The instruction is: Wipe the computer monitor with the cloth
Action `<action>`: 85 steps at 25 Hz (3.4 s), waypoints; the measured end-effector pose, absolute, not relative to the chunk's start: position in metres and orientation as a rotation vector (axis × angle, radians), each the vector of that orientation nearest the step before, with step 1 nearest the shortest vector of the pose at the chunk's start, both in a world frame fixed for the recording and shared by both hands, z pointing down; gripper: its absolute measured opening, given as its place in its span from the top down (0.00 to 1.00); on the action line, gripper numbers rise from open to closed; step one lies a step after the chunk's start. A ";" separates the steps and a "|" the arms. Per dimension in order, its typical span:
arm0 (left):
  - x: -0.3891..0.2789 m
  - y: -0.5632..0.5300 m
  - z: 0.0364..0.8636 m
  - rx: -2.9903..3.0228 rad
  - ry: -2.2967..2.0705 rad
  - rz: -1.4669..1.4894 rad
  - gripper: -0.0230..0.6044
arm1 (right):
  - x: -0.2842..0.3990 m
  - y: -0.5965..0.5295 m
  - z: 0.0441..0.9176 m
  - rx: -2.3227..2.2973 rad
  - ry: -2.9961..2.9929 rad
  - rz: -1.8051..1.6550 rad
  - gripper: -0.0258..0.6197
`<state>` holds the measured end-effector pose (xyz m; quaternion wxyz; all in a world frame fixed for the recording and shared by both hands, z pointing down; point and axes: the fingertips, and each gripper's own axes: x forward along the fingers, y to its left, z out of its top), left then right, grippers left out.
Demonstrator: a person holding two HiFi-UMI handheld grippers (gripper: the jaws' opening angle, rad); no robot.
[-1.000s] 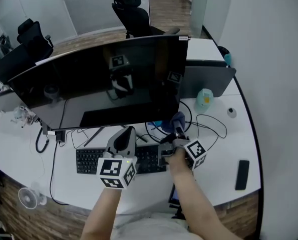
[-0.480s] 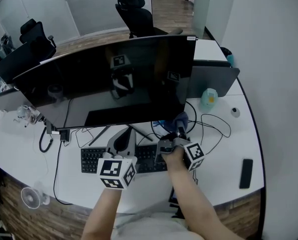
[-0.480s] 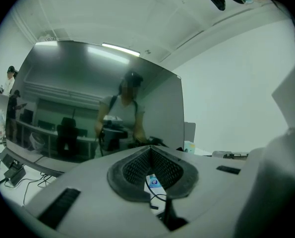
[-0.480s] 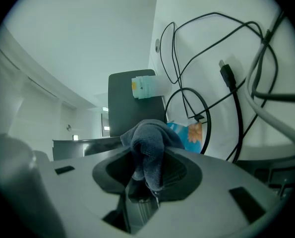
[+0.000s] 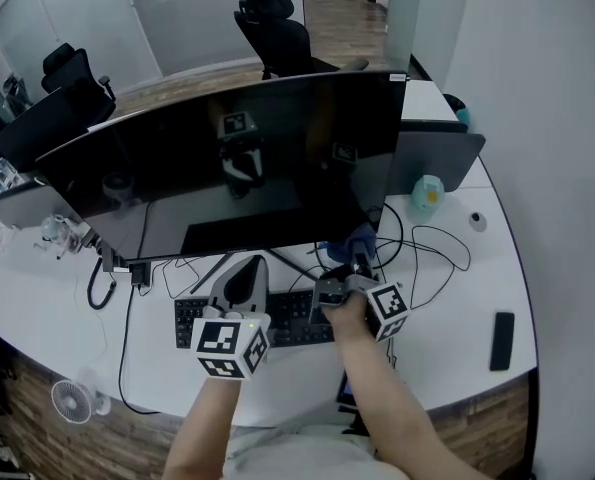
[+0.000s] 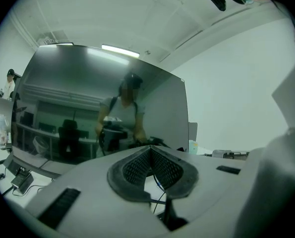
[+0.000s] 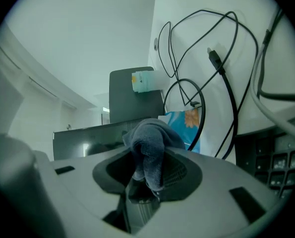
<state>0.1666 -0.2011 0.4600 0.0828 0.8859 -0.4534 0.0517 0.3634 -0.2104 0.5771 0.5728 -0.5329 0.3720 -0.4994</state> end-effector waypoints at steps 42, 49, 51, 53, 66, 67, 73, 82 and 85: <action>0.077 -0.211 0.464 2.641 -1.265 0.135 0.95 | 0.282 -0.224 0.583 -1.333 0.844 -1.146 0.77; 0.067 -0.213 0.457 2.703 -1.222 0.167 0.95 | 0.269 -0.225 0.582 -1.360 0.876 -1.146 0.77; 0.065 -0.213 0.455 2.724 -1.205 0.175 0.95 | 0.265 -0.226 0.581 -1.369 0.892 -1.144 0.77; 0.063 -0.212 0.456 2.729 -1.180 0.181 0.95 | 0.263 -0.226 0.580 -1.380 0.908 -1.142 0.77; 0.037 -0.200 0.471 2.751 -1.019 0.166 0.95 | 0.235 -0.231 0.581 -1.391 0.987 -1.136 0.77; 0.034 -0.200 0.471 2.745 -1.022 0.153 0.95 | 0.231 -0.231 0.582 -1.389 0.983 -1.135 0.77; 0.017 -0.208 0.467 2.712 -1.054 0.075 0.95 | 0.225 -0.234 0.582 -1.394 0.955 -1.110 0.77; 0.001 -0.220 0.466 2.661 -1.068 0.002 0.95 | 0.214 -0.236 0.588 -1.406 0.962 -1.099 0.77; -0.006 -0.221 0.466 2.682 -1.058 0.009 0.95 | 0.209 -0.238 0.590 -1.404 0.951 -1.092 0.77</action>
